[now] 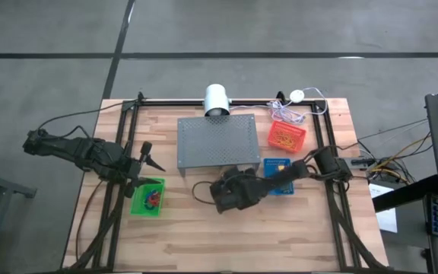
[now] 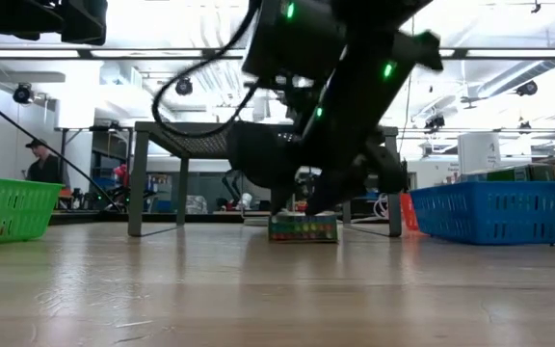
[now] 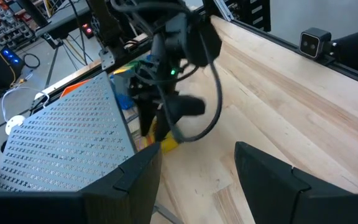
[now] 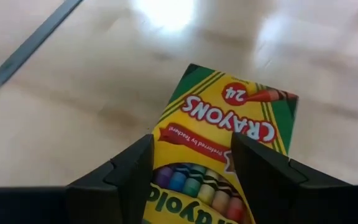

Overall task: Pick & Place Office Desk Supplies
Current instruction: Put the yellow crayons into the blue bin

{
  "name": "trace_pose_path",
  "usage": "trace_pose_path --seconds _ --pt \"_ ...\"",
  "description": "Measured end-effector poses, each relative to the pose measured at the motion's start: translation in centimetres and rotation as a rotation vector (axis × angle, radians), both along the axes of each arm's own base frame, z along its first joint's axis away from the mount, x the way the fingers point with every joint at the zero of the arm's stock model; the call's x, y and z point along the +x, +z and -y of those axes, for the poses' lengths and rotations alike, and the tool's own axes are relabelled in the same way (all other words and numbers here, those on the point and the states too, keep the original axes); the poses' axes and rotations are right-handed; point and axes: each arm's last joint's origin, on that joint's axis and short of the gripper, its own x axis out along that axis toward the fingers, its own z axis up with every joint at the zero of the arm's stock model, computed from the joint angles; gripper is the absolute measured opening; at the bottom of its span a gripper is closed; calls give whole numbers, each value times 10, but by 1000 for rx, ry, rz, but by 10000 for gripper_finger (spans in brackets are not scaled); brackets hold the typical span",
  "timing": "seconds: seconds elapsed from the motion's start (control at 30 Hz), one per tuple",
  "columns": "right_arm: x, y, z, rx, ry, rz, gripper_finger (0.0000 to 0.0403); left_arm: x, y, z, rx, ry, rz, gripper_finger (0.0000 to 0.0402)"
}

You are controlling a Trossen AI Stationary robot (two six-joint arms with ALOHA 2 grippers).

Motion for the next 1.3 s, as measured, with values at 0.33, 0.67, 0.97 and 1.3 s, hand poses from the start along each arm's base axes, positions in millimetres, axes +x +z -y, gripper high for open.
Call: trace_pose_path --seconds 0.33,0.67,0.97,1.3 --pt "-13 34 -39 380 246 -71 211 0 0 0 1 0 -3 209" --pt "-46 49 -81 541 295 -167 211 0 0 0 1 0 -4 209" --pt "-59 69 -87 474 294 -119 211 0 0 0 1 0 -5 209" --pt "-79 116 -103 322 387 68 211 0 -1 0 2 0 -8 209"
